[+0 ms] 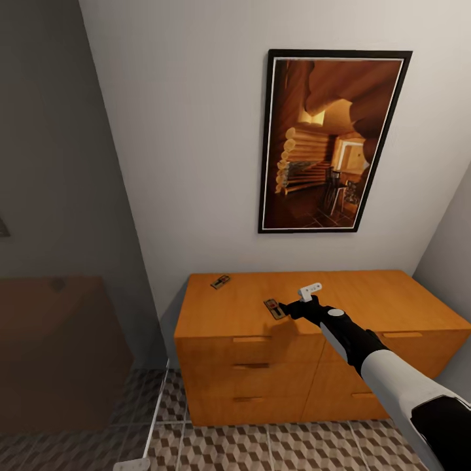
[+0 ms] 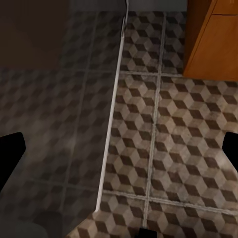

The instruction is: Take the four mousetraps from the cabinet in the bathroom and place them on the bathroom floor. Make sure all four end up on the same floor surface, and ensure that at least two of them are either under or directly next to the same bathroom sink.

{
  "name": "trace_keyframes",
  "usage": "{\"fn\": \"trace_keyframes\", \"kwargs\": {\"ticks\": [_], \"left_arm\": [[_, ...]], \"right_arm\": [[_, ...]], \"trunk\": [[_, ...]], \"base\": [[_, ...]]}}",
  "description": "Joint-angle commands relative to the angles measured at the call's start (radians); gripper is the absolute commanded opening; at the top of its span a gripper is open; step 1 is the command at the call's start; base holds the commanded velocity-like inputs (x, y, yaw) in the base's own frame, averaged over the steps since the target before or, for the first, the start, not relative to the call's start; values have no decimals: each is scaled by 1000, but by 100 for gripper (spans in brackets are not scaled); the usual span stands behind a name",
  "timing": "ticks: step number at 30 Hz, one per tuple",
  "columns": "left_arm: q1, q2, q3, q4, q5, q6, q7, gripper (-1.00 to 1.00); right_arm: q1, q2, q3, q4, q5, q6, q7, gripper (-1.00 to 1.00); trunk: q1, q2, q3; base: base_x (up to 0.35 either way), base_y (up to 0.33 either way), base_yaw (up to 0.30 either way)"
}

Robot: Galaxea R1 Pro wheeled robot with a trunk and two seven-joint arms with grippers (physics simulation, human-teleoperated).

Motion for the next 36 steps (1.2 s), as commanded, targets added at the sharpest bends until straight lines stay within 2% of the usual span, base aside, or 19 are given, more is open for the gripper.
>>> {"fn": "trace_keyframes", "kwargs": {"ticks": [1, 17, 36], "left_arm": [[-2, 0, -8, 4, 5, -5, 2, 100], [-2, -1, -8, 4, 5, -5, 1, 100], [-2, 0, -8, 4, 4, -5, 3, 100]], "right_arm": [[-1, -1, 5, 0, -10, 6, 0, 100], [-1, 2, 5, 8, -10, 5, 0, 100], [-1, 23, 5, 31, -10, 4, 0, 100]], "trunk": [[1, -2, -2], [1, -2, -2], [1, -2, -2]], "base": [[99, 0, 0], [135, 0, 0], [14, 0, 0]]}}
